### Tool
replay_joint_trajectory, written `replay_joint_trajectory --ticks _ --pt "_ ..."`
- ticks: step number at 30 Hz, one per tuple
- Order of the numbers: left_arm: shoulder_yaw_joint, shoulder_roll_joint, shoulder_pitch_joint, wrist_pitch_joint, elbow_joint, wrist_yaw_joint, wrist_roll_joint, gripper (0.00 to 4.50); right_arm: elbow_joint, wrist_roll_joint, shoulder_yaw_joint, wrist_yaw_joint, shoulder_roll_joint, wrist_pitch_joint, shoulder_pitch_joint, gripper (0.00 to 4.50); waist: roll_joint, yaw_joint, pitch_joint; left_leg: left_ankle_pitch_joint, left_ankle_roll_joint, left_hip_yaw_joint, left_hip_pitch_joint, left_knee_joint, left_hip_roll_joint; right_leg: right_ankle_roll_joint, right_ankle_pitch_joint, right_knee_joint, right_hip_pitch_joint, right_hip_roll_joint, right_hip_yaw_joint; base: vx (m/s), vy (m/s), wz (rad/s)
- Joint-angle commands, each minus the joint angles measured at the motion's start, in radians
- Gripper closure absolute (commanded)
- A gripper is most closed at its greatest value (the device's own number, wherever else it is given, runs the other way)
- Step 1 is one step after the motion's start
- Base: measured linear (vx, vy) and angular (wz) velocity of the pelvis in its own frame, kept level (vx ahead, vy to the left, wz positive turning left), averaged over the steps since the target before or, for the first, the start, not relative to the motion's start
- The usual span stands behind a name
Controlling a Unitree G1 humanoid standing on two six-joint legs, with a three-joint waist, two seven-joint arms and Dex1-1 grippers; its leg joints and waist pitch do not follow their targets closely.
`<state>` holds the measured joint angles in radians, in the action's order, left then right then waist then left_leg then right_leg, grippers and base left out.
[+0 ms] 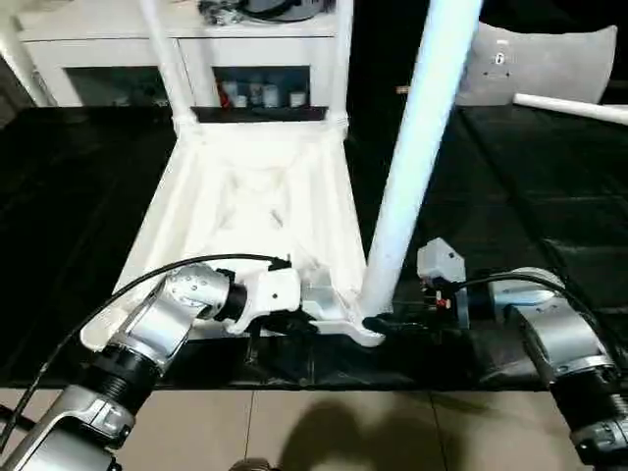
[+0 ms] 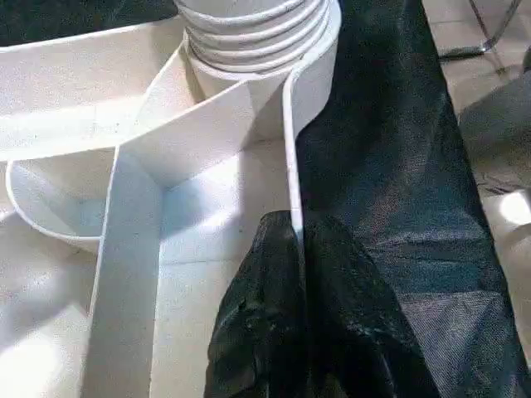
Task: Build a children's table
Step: Rotate leg to tighten
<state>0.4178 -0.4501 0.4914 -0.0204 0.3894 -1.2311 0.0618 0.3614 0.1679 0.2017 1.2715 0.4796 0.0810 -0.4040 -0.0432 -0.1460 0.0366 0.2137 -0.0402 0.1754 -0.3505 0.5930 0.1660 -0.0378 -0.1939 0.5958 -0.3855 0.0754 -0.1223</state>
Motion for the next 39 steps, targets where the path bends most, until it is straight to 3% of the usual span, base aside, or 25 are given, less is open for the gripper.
replay_joint_trajectory --ticks 1,10,16,18,20,21,22,23,24,27,29,30,31,32,33,35,36,38,39 --pt "0.057 -0.002 -0.008 -0.018 -0.001 -0.05 0.024 4.5 0.009 0.009 0.009 0.016 0.001 -0.008 -0.016 0.79 0.009 0.003 -0.057 0.104 0.087 -0.027 -0.001 -0.064 0.081 -0.184 -0.172 -0.064 0.052 0.102 0.073 0.0 0.0 0.0" --pt "0.056 -0.003 -0.013 -0.031 0.006 -0.054 0.02 4.5 0.033 0.007 0.025 0.035 -0.018 -0.002 -0.021 1.61 0.013 0.003 -0.058 0.084 0.094 -0.027 -0.002 -0.062 0.081 -0.18 -0.164 -0.062 0.052 0.101 0.073 0.0 0.0 0.0" --pt "0.036 0.005 -0.042 0.012 -0.025 -0.048 -0.011 4.5 -0.027 0.058 0.015 0.036 -0.048 0.071 0.021 1.81 0.006 0.003 -0.059 0.077 0.096 -0.028 -0.003 -0.061 0.083 -0.181 -0.148 -0.059 0.051 0.101 0.073 0.0 0.0 0.0" --pt "0.028 0.012 -0.05 0.035 -0.039 -0.03 -0.016 4.5 -0.038 0.057 0.01 0.0 -0.063 0.099 0.027 1.83 0.009 0.003 -0.059 0.081 0.096 -0.029 -0.003 -0.063 0.083 -0.182 -0.144 -0.059 0.052 0.101 0.072 0.0 0.0 0.0" --pt "0.019 0.02 -0.057 0.061 -0.054 -0.007 -0.02 4.5 -0.041 0.046 0.006 -0.05 -0.08 0.124 0.03 1.85 0.005 0.006 -0.056 0.093 0.084 -0.029 -0.002 -0.066 0.083 -0.18 -0.174 -0.063 0.051 0.101 0.072 0.0 0.0 0.0" --pt "0.016 0.023 -0.06 0.069 -0.059 0.0 -0.021 4.5 -0.042 0.042 0.005 -0.064 -0.085 0.129 0.031 1.85 0.007 0.009 -0.051 0.124 0.074 -0.028 -0.002 -0.068 0.081 -0.167 -0.229 -0.073 0.05 0.101 0.071 0.0 0.0 0.0" --pt "0.001 0.049 -0.068 0.123 -0.079 0.056 -0.021 4.5 -0.025 0.023 -0.011 -0.161 -0.13 0.138 0.025 1.85 0.002 0.011 -0.051 0.143 0.059 -0.029 -0.001 -0.07 0.079 -0.152 -0.278 -0.076 0.051 0.103 0.072 0.0 0.0 0.0" --pt "0.001 0.049 -0.068 0.123 -0.079 0.056 -0.021 4.5 -0.025 0.023 -0.011 -0.161 -0.13 0.138 0.025 1.86 0.003 0.014 -0.048 0.153 0.05 -0.029 0.0 -0.073 0.08 -0.147 -0.299 -0.08 0.048 0.104 0.073 0.0 0.0 0.0" --pt "-0.019 0.085 -0.082 0.197 -0.111 0.128 -0.023 4.5 -0.001 0.0 -0.038 -0.305 -0.194 0.171 0.014 1.86 0.005 0.022 -0.047 0.168 0.032 -0.033 0.0 -0.077 0.08 -0.136 -0.336 -0.082 0.052 0.103 0.071 0.0 0.0 0.0" --pt "-0.031 0.155 -0.099 0.298 -0.171 0.238 -0.011 4.5 0.02 -0.048 -0.051 -0.497 -0.275 0.249 -0.014 1.86 0.008 0.056 -0.04 0.228 -0.001 -0.038 0.003 -0.083 0.072 -0.103 -0.458 -0.099 0.051 0.103 0.065 0.0 0.0 0.0" --pt "-0.035 0.207 -0.097 0.331 -0.183 0.305 0.004 4.5 0.05 -0.066 -0.067 -0.608 -0.331 0.245 -0.036 1.86 0.007 0.072 -0.039 0.237 0.0 -0.04 -0.004 -0.082 0.068 -0.086 -0.48 -0.103 0.052 0.102 0.065 0.0 0.0 0.0" --pt "-0.035 0.222 -0.097 0.34 -0.187 0.323 0.009 4.5 0.06 -0.072 -0.071 -0.644 -0.348 0.241 -0.044 1.86 0.006 0.081 -0.039 0.244 0.001 -0.037 0.002 -0.079 0.065 -0.084 -0.49 -0.11 0.044 0.101 0.065 0.0 0.0 0.0" --pt "-0.034 0.24 -0.095 0.348 -0.19 0.343 0.015 4.5 0.074 -0.079 -0.076 -0.682 -0.366 0.229 -0.052 1.86 0.015 0.085 -0.04 0.238 0.009 -0.037 0.001 -0.077 0.062 -0.082 -0.49 -0.112 0.046 0.101 0.065 0.0 0.0 0.0" --pt "-0.033 0.257 -0.092 0.351 -0.188 0.363 0.021 4.5 0.088 -0.07 -0.08 -0.688 -0.379 0.211 -0.058 1.86 0.013 0.086 -0.04 0.229 0.012 -0.037 -0.001 -0.078 0.062 -0.084 -0.482 -0.11 0.046 0.101 0.065 0.0 0.0 0.0" --pt "-0.032 0.264 -0.09 0.355 -0.188 0.373 0.025 4.5 0.088 -0.067 -0.082 -0.676 -0.382 0.199 -0.057 1.3 0.012 0.085 -0.04 0.225 0.021 -0.036 0.002 -0.076 0.063 -0.084 -0.469 -0.111 0.042 0.099 0.067 0.0 0.0 0.0" --pt "-0.031 0.267 -0.087 0.361 -0.189 0.383 0.035 4.5 0.082 -0.062 -0.098 -0.67 -0.389 0.187 -0.051 1.16 0.01 0.081 -0.043 0.211 0.035 -0.033 0.003 -0.075 0.065 -0.095 -0.429 -0.107 0.041 0.099 0.071 0.0 0.0 0.0" --pt "-0.031 0.255 -0.084 0.36 -0.186 0.389 0.049 4.5 0.063 -0.059 -0.103 -0.656 -0.383 0.186 -0.04 1.13 0.009 0.079 -0.046 0.184 0.043 -0.034 -0.002 -0.076 0.068 -0.108 -0.372 -0.098 0.046 0.098 0.072 0.0 0.0 0.0" --pt "-0.03 0.247 -0.083 0.361 -0.186 0.392 0.057 4.5 0.05 -0.058 -0.101 -0.649 -0.377 0.185 -0.034 0.94 0.008 0.072 -0.051 0.141 0.052 -0.031 0.001 -0.072 0.073 -0.141 -0.268 -0.086 0.042 0.096 0.075 0.0 0.0 0.0" --pt "-0.031 0.232 -0.082 0.359 -0.18 0.397 0.068 4.5 0.031 -0.057 -0.097 -0.632 -0.361 0.176 -0.02 0.82 0.002 0.065 -0.054 0.104 0.062 -0.031 -0.002 -0.069 0.074 -0.16 -0.201 -0.077 0.046 0.095 0.075 0.0 0.0 0.0"
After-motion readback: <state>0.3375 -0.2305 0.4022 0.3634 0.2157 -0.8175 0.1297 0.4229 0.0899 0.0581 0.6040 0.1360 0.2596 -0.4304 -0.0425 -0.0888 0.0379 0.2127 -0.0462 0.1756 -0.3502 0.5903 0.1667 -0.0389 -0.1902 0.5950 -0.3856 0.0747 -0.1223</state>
